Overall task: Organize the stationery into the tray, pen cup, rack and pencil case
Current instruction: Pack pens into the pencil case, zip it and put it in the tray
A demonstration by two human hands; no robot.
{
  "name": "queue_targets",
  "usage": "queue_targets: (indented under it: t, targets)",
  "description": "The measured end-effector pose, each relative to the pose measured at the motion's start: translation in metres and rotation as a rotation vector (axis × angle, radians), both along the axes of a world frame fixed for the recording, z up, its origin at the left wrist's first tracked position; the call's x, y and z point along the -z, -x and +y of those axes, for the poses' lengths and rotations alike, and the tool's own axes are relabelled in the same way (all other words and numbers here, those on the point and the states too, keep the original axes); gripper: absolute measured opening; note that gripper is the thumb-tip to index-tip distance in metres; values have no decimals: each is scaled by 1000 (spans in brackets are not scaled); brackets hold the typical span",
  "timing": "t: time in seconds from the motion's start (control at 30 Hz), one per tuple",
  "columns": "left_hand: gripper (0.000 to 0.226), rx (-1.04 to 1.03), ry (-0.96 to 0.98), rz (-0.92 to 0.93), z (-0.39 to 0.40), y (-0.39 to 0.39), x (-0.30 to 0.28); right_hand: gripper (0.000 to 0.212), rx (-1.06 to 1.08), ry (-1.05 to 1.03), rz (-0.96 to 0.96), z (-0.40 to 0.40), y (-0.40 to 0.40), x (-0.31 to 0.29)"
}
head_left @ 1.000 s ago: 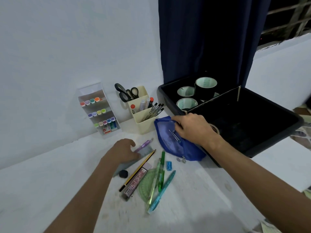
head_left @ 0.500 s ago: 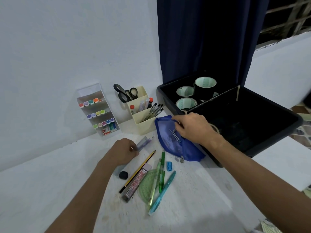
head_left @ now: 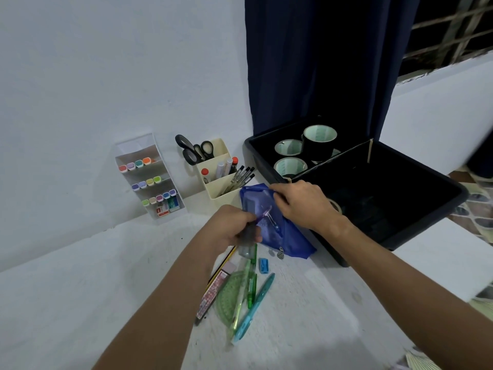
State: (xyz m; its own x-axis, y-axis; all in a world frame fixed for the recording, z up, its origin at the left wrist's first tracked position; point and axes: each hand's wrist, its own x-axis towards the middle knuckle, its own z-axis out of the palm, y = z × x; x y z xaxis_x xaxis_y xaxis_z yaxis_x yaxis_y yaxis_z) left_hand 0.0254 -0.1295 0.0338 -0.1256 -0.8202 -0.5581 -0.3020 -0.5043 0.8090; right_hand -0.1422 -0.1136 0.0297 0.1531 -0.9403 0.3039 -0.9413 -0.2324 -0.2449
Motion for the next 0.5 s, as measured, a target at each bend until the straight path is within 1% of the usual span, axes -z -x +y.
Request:
queue_targets:
  t: [0.13,0.27,0.33,0.4,0.5]
  targets:
    - [16,-133,-21,150,2,14,6,35,6,3,7,0,0,1]
    - [11,-283,-51,294,1,25,15,35,14,4,16,-1,0,1]
    - [16,-250,-62,294,1,29,19,35,13,4,15,-1,0,2]
    - [15,-210,-71,293,2,31,18,35,17,1,18,-1,0,3]
    - [15,-210,-127,407,2,28,15,36,17,0,25,-2,1,3]
